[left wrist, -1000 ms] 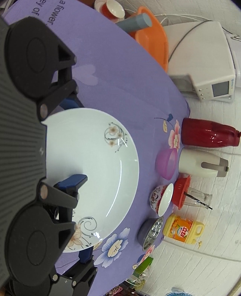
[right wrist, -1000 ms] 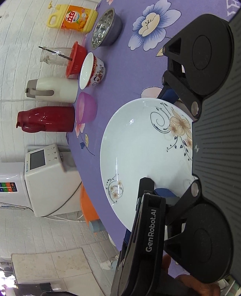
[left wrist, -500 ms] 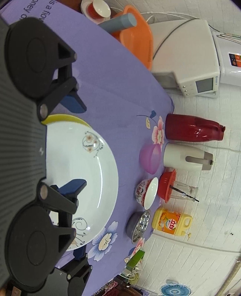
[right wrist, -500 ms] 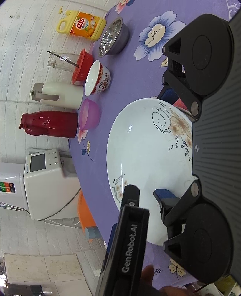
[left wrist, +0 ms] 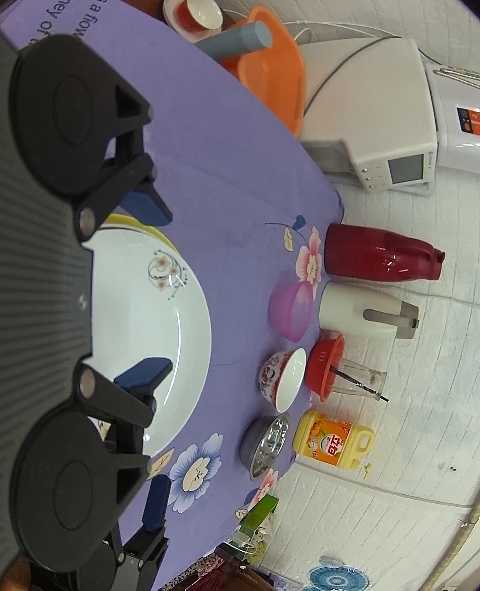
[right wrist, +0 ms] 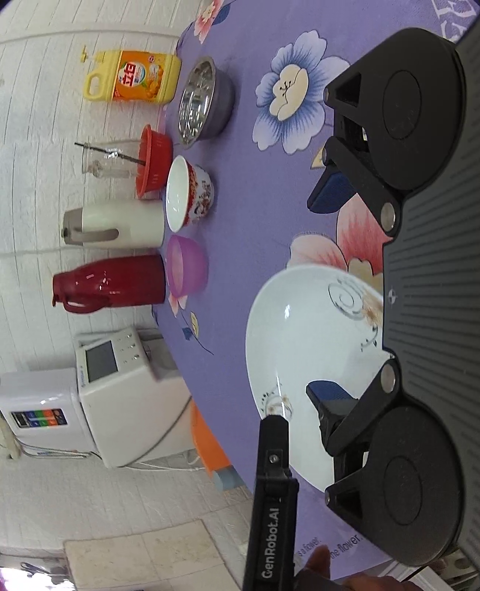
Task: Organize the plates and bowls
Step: 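Move the left gripper to the steel bowl and grasp its rim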
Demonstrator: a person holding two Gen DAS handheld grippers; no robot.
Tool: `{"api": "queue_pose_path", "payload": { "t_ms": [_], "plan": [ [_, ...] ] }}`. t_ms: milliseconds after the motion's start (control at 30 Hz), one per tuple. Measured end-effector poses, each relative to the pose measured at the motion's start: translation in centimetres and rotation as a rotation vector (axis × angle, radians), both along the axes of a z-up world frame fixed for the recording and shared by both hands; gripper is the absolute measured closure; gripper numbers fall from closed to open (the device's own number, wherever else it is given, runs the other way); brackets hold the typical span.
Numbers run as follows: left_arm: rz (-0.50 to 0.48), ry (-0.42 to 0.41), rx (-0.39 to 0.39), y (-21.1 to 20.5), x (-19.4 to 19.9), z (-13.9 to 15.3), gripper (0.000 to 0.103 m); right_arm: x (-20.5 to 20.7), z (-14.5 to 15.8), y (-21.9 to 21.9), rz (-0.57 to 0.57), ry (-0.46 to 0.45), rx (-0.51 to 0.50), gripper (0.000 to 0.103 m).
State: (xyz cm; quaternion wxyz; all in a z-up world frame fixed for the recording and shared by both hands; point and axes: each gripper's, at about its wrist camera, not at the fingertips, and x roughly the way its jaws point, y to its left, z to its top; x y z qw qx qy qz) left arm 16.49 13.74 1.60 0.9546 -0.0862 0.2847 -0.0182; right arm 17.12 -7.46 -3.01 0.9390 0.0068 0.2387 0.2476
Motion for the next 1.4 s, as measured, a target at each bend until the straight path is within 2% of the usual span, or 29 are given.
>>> {"api": "queue_pose_path", "payload": {
  "t_ms": [200,433,500,633,700,833,1033,1167,1400],
  "plan": [
    [-0.070,0.004,-0.012,-2.4,1.9,0.8,0.033,1.5,0.1,-5.0,-0.130,0.007,0.012,0.000],
    [-0.228,0.006,-0.045,-7.4,6.6,3.1,0.033,5.2,1.6,-10.9,-0.257,-0.034,-0.006,0.000],
    [-0.269,0.008,-0.073,-8.8,8.5,3.9,0.033,6.6,2.3,-12.5,-0.279,-0.062,-0.017,0.000],
    [-0.312,0.044,-0.182,-11.5,13.7,5.0,0.033,10.0,3.4,-14.8,-0.319,-0.085,-0.032,0.000],
    [-0.297,0.079,-0.245,-12.7,16.6,5.0,0.033,12.2,3.8,-15.9,-0.340,-0.078,-0.045,0.000],
    [-0.208,0.204,-0.393,-14.6,23.0,3.3,0.033,16.9,3.7,-17.3,-0.365,-0.045,-0.064,0.000],
    [-0.075,0.322,-0.470,-16.2,28.8,0.4,0.033,23.6,1.3,-17.2,-0.338,0.073,-0.082,0.000],
    [-0.011,0.340,-0.490,-16.9,30.9,-1.0,0.035,26.9,0.0,-15.7,-0.287,0.126,-0.122,0.000],
    [0.043,0.351,-0.437,-17.8,32.5,-2.2,0.036,29.2,-1.5,-15.4,-0.247,0.168,-0.123,0.000]
  ]
}}
